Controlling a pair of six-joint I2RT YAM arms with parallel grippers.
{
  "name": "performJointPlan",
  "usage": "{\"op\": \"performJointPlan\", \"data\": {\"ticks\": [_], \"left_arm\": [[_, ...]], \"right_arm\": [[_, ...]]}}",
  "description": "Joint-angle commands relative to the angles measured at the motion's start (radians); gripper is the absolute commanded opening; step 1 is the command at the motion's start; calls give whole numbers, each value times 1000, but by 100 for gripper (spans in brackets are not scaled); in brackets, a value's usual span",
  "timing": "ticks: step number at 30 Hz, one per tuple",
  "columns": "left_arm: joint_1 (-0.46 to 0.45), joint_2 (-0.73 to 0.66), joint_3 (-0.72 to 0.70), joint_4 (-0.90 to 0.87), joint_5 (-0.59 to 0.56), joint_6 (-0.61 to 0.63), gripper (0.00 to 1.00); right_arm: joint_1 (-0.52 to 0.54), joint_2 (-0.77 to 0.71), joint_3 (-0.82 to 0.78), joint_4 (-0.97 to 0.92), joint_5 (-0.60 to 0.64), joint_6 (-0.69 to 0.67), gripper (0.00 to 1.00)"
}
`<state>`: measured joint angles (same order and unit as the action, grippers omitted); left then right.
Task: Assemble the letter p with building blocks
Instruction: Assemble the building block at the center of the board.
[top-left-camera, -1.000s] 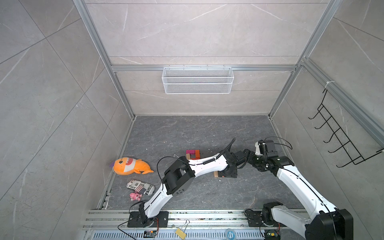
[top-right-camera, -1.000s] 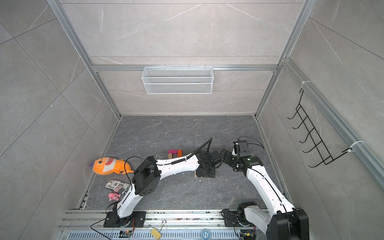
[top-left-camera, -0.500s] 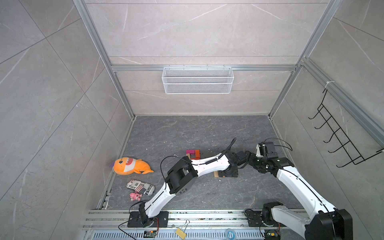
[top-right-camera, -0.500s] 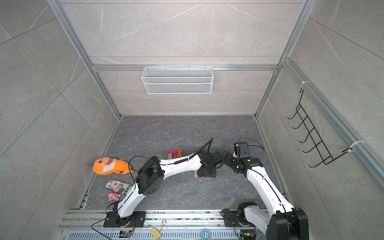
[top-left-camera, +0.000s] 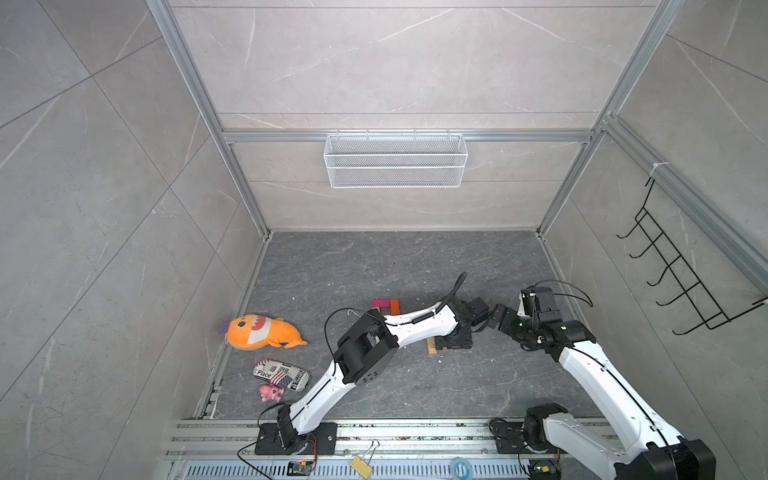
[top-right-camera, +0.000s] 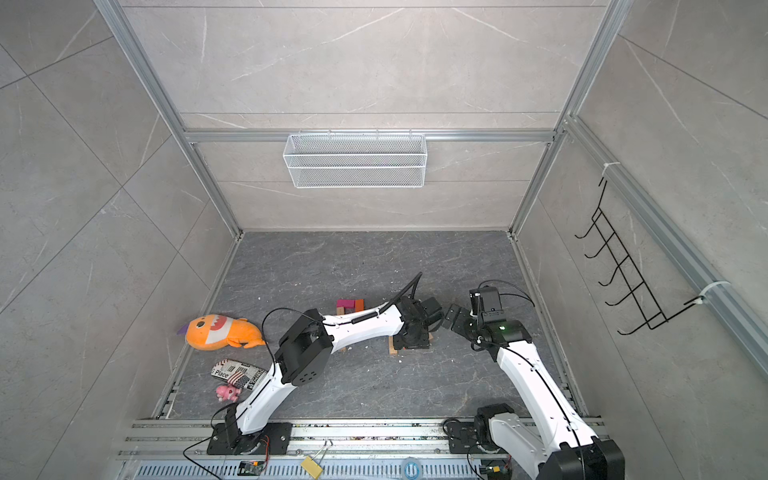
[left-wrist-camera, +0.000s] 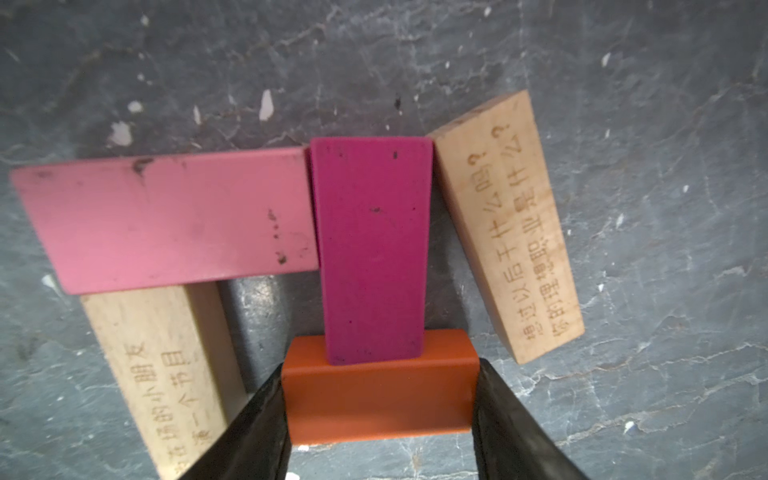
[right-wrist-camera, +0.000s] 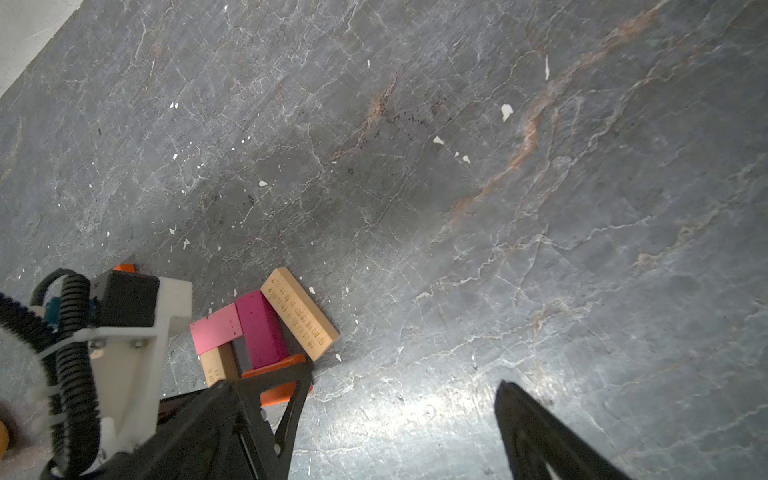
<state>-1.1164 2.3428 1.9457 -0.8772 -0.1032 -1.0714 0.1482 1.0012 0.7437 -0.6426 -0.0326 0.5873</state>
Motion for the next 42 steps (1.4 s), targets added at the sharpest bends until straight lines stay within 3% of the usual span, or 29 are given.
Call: {"op": "performJointPlan", "data": {"ticks": [1,16,29,38,42], "left_arm": [[6,45,4,-34,-4,-12,49],[-5,-4,-30,-18,13,-13,68],[-25,-167,-54,12,0,-7,78],[-57,-315,-81,53,10,28,78],[-57,-471,-227,127,-17,46,75]], "right_arm": [[5,-7,9,-9,13,14,100],[4,10,11,11,-12,17,100],[5,2,43,-12,-32,-15,100],[5,-4,50,-8,-56,-23,100],[6,1,27,11,-142,-41,94]]}}
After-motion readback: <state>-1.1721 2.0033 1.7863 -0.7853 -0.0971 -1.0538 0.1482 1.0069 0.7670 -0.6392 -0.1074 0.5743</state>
